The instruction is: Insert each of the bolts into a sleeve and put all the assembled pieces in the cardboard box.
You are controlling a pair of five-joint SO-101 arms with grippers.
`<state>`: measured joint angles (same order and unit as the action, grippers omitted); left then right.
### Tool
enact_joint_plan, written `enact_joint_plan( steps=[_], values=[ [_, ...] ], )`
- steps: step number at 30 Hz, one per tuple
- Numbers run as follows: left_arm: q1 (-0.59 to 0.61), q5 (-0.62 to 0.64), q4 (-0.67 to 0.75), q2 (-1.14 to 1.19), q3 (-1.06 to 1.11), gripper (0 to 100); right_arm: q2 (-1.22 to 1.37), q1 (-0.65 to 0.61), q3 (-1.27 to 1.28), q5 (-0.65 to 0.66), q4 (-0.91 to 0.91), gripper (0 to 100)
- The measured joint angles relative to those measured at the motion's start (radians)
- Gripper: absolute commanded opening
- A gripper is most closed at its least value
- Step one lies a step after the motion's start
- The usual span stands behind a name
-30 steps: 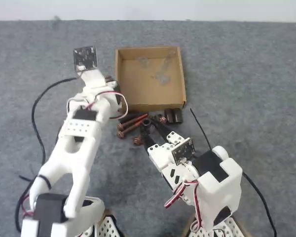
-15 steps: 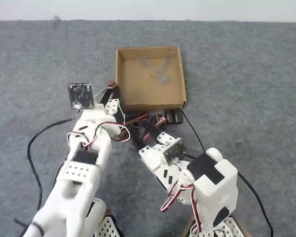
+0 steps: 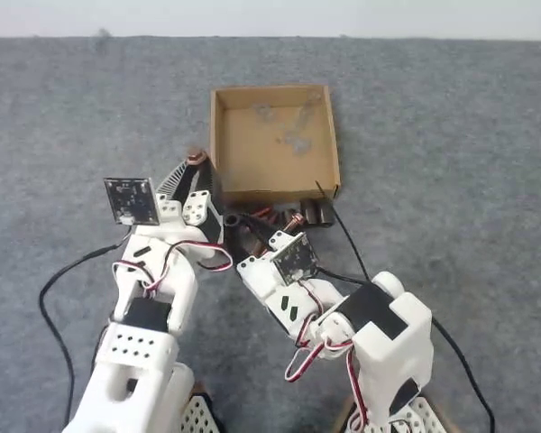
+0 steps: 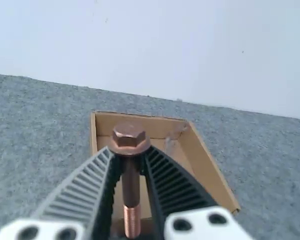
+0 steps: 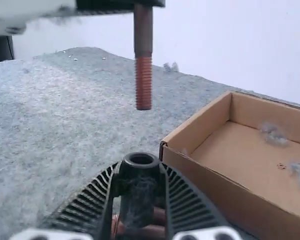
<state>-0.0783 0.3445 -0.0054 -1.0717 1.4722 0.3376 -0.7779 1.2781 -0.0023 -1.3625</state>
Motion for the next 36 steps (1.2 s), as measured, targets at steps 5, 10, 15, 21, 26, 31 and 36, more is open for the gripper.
enact_joint_plan(
  steps=[5, 10, 15, 21, 26, 31, 36],
  values=[
    [0.0, 0.002, 0.0, -0.02, 0.026, 1, 0.0, 0.0, 0.0, 0.0, 0.002, 0.7],
    [0.0, 0.098, 0.0, -0.021, 0.064, 1, 0.0, 0.0, 0.002, 0.0, 0.002, 0.7],
    [-0.014, 0.109, 0.0, -0.021, 0.064, 1, 0.0, 0.0, 0.002, 0.0, 0.002, 0.6],
    [-0.049, 0.109, 0.0, -0.021, 0.078, 1, -0.015, 0.0, 0.052, 0.0, 0.023, 0.6],
    [-0.052, 0.109, 0.0, -0.021, 0.078, 1, -0.057, 0.0, 0.055, 0.0, 0.091, 0.6],
    [-0.064, 0.109, 0.0, -0.021, 0.087, 1, -0.058, 0.0, 0.058, 0.0, 0.112, 0.6],
    [-0.071, 0.109, 0.0, -0.021, 0.104, 1, -0.058, 0.0, 0.066, 0.0, 0.12, 0.6]
  ],
)
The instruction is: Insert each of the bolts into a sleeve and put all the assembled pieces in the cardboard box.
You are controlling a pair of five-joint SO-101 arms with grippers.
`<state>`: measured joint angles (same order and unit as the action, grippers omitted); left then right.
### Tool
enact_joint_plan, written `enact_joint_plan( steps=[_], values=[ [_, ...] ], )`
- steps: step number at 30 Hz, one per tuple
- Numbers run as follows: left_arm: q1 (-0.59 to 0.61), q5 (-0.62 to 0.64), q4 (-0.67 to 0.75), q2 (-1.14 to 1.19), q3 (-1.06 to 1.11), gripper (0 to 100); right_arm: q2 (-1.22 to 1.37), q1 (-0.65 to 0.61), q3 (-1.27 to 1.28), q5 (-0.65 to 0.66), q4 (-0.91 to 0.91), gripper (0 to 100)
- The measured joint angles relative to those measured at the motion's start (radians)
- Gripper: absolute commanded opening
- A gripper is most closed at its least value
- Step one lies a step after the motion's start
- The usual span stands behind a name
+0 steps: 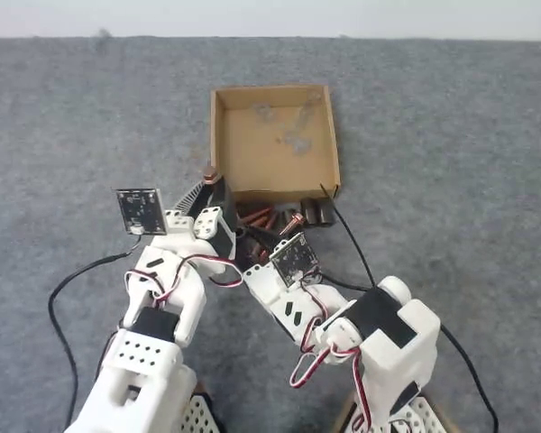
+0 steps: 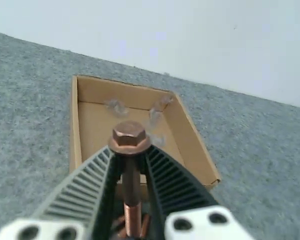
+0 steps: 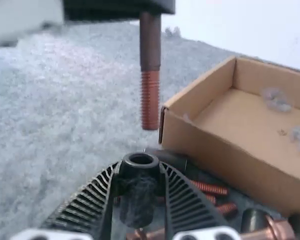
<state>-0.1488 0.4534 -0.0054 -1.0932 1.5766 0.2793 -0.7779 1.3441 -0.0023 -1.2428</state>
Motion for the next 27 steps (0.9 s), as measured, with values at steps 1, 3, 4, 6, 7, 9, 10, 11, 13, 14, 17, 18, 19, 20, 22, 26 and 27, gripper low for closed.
enact_joint_plan(
  steps=[1, 3, 4, 6, 7, 9, 10, 11, 13, 14, 17, 18, 19, 20, 22, 26, 27],
  values=[
    [-0.005, 0.0, -0.002, 0.0, 0.0, 1, 0.0, 0.0, 0.0, 0.006, 0.0, 0.6],
    [-0.008, -0.003, -0.002, 0.0, 0.0, 1, 0.0, 0.0, 0.0, 0.04, 0.0, 0.6],
    [-0.008, -0.003, -0.002, 0.0, 0.0, 1, 0.0, 0.0, 0.0, 0.054, 0.0, 0.6],
    [-0.009, -0.003, -0.002, 0.0, 0.0, 1, 0.0, 0.005, 0.006, 0.063, 0.0, 0.6],
    [-0.014, -0.003, -0.002, 0.0, 0.0, 1, -0.002, 0.008, 0.014, 0.066, 0.0, 0.6],
    [-0.023, -0.003, -0.002, 0.0, 0.0, 1, -0.005, 0.009, 0.018, 0.069, 0.0, 0.6],
    [-0.023, -0.003, -0.002, 0.0, 0.0, 1, -0.006, 0.011, 0.018, 0.069, 0.0, 0.6],
    [-0.023, -0.003, -0.002, 0.0, 0.0, 1, -0.006, 0.014, 0.018, 0.069, 0.0, 0.6],
    [-0.023, -0.003, -0.002, 0.0, 0.0, 1, -0.006, 0.025, 0.02, 0.069, 0.0, 0.6],
    [-0.023, -0.003, -0.002, 0.0, 0.0, 1, -0.008, 0.029, 0.018, 0.071, 0.0, 0.6],
    [-0.034, -0.003, -0.002, 0.0, 0.008, 1, -0.012, 0.04, 0.02, 0.074, 0.0, 0.6],
    [-0.035, -0.003, -0.002, 0.0, 0.015, 1, -0.012, 0.04, 0.02, 0.074, 0.0, 0.6],
    [-0.035, -0.003, -0.003, 0.0, 0.021, 1, -0.012, 0.04, 0.02, 0.075, 0.0, 0.6],
    [-0.035, -0.003, -0.003, 0.0, 0.023, 1, -0.012, 0.04, 0.02, 0.077, 0.0, 0.6],
    [-0.035, -0.003, -0.003, 0.0, 0.025, 1, -0.012, 0.041, 0.02, 0.077, 0.0, 0.6],
    [-0.043, -0.005, -0.003, -0.002, 0.043, 1, -0.023, 0.041, 0.023, 0.08, 0.0, 0.6],
    [-0.046, 0.0, -0.003, 0.0, 0.044, 1, -0.028, 0.041, 0.031, 0.08, 0.0, 0.6]
  ],
)
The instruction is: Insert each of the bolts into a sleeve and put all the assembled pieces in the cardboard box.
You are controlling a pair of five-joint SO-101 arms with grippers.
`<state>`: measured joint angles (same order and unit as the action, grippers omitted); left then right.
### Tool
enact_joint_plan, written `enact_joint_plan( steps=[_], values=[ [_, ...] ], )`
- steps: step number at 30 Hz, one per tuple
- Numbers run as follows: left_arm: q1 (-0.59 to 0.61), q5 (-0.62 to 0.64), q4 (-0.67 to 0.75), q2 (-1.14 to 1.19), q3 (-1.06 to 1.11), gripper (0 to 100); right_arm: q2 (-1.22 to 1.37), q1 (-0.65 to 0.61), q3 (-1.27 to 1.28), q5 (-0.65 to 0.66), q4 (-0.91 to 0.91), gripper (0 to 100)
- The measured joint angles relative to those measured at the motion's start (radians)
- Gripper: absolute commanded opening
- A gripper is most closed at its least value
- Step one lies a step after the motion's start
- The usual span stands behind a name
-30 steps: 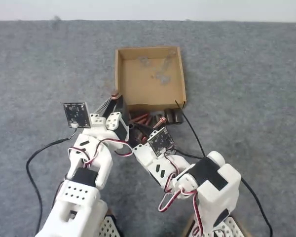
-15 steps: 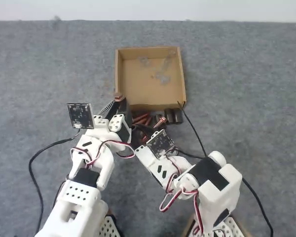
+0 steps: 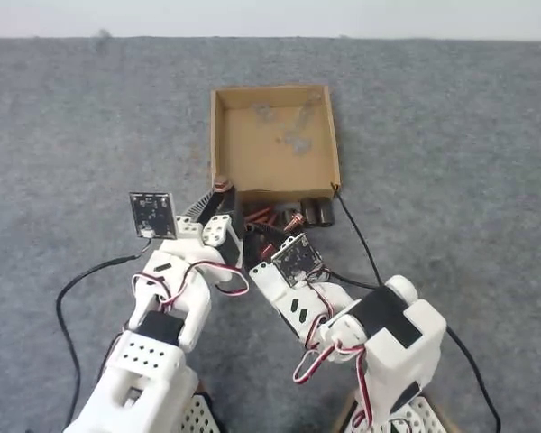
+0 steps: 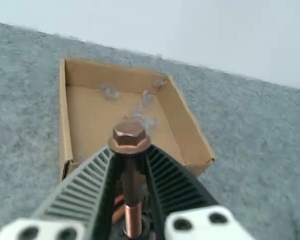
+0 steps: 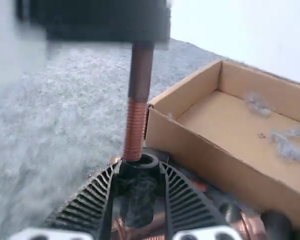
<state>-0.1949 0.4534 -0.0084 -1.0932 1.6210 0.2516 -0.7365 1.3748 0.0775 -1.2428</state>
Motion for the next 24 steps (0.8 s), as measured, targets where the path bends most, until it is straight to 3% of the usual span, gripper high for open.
enact_joint_plan(
  steps=[10, 24],
  values=[
    [-0.023, -0.078, 0.0, -0.002, 0.0, 1, -0.043, 0.0, 0.026, 0.0, 0.032, 0.6],
    [-0.04, -0.077, 0.017, -0.002, 0.026, 1, -0.044, 0.008, 0.028, 0.043, 0.057, 0.6]
  ],
)
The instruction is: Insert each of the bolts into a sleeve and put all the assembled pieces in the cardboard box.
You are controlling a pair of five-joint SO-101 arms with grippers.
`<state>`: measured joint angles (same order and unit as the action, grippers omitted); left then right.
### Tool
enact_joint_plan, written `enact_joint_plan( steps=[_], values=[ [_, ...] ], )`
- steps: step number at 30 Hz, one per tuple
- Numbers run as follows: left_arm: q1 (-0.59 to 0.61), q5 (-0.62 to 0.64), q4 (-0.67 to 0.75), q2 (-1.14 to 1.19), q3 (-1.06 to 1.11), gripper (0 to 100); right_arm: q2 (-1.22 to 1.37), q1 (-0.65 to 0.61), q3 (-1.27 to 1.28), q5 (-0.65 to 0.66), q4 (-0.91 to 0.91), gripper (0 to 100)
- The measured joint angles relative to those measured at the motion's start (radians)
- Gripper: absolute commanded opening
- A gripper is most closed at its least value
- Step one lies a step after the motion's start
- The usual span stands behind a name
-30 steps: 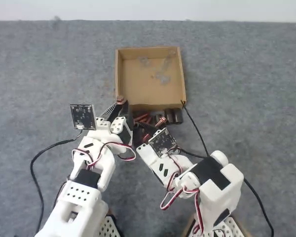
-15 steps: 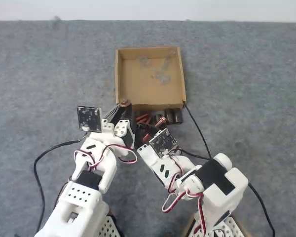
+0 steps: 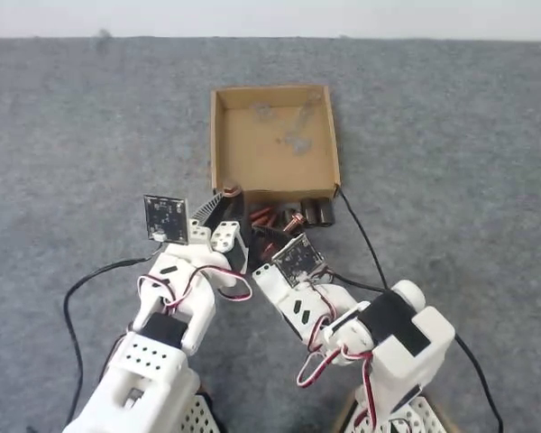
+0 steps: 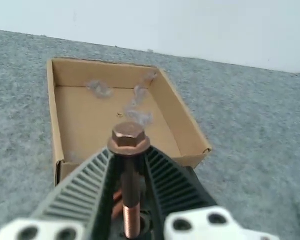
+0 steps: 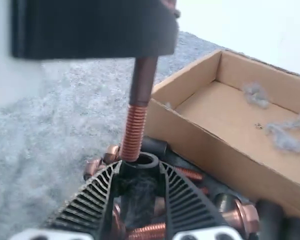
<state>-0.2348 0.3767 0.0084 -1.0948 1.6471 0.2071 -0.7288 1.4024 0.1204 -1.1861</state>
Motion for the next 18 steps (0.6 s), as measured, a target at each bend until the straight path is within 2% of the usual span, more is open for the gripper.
enact_joint_plan(
  steps=[6, 18],
  values=[
    [-0.014, -0.002, 0.0, 0.0, 0.0, 1, -0.011, 0.0, 0.009, 0.026, 0.009, 0.6],
    [-0.023, 0.021, 0.054, 0.0, 0.002, 1, -0.226, 0.008, 0.052, 0.012, 0.213, 0.6]
  ],
)
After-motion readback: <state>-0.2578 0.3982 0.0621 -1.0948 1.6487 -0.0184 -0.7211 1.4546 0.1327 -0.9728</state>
